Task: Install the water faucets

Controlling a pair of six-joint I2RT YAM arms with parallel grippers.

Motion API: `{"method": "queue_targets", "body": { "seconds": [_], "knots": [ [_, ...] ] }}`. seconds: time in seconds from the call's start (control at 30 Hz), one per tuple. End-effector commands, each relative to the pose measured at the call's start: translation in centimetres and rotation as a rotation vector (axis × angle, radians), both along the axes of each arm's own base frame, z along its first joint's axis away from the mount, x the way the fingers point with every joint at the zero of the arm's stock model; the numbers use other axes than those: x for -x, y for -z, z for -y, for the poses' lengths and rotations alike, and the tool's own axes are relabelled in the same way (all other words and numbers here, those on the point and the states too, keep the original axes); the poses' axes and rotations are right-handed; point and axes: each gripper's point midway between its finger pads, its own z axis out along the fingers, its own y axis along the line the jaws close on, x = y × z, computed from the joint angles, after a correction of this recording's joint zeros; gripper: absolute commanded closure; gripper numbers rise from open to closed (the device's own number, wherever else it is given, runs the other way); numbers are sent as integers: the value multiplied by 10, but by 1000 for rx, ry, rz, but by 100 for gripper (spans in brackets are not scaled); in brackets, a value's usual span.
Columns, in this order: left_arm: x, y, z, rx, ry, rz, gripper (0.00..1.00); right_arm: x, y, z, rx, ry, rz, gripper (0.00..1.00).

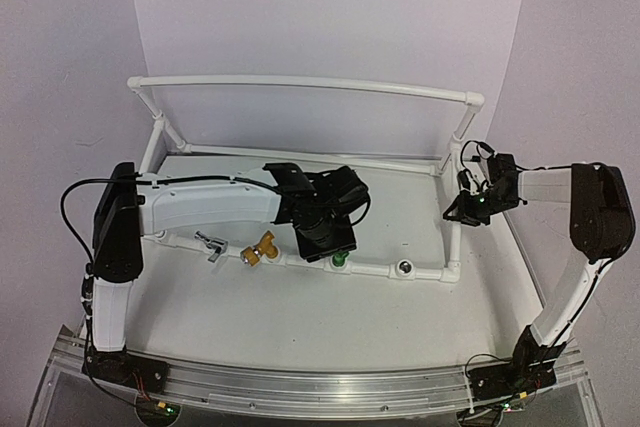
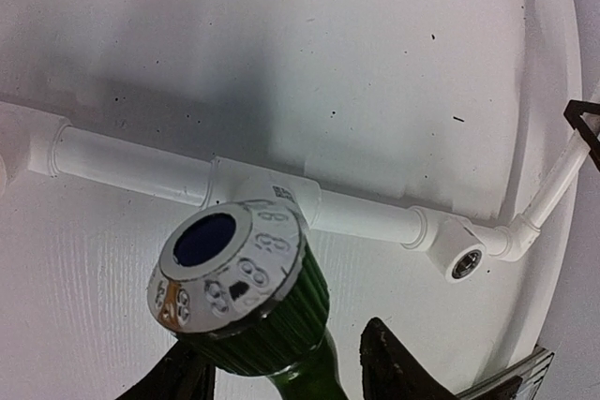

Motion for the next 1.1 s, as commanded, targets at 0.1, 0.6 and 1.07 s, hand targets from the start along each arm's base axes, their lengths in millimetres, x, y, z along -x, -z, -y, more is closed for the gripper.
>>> {"method": "queue_targets", "body": {
  "seconds": [0.1,0.6,1.07],
  "knots": [
    [-3,-2,4,-38,82,21,49,25,13,-16,-31,-69,-97,100],
    [-8,1,4,-183,291,85,51,26,17,-17,-33,-73,-111,100],
    [-3,0,9,-255,620,172,46,27,20,-18,-35,-79,-121,100]
  ]
}}
